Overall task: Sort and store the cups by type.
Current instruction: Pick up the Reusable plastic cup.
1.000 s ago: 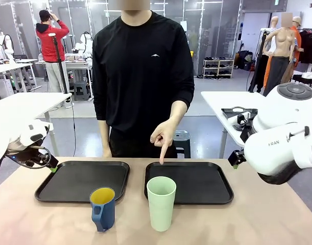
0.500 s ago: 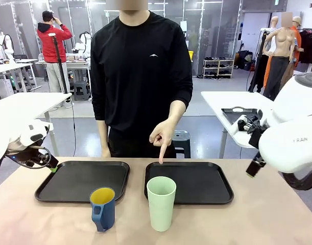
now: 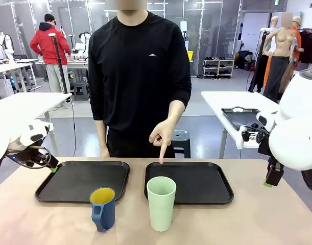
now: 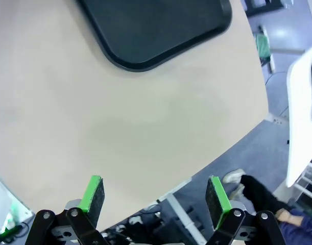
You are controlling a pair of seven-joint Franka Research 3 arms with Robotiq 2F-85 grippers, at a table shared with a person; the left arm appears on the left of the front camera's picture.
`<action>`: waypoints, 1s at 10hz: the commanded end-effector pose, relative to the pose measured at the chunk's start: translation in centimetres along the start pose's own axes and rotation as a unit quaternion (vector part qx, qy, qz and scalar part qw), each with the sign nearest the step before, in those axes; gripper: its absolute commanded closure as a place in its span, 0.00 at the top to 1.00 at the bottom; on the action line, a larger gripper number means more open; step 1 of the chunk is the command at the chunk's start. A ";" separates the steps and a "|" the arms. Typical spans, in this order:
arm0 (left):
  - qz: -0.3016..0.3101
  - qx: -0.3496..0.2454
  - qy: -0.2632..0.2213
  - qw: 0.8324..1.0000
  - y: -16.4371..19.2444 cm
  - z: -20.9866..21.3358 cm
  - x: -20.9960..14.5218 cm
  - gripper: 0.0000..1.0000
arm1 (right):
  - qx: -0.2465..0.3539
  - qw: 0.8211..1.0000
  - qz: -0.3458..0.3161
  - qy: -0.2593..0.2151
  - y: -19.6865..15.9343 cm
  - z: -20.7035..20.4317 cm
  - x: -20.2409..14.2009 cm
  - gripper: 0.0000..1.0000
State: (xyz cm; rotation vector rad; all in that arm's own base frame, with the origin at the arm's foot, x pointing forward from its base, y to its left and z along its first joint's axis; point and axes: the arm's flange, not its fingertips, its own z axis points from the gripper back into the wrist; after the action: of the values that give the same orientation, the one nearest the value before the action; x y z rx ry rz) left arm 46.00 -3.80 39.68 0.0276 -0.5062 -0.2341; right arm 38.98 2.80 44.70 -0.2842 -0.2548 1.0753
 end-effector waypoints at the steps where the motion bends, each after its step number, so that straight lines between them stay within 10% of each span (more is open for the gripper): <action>1: 0.001 0.000 0.000 1.000 0.1 0.0 0.0 1.00 | -0.018 0.997 0.078 -0.020 1.1 -1.3 -1.3 1.00; 10: 0.001 0.000 0.000 1.000 0.1 0.0 0.0 1.00 | -0.006 0.982 0.181 -0.053 -0.2 -0.7 1.3 1.00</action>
State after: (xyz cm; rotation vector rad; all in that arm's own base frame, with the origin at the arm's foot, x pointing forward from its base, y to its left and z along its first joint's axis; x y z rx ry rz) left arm 46.00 -3.81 39.68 0.0276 -0.5062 -0.2343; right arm 39.94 3.85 44.23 -0.2801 -0.3170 1.4495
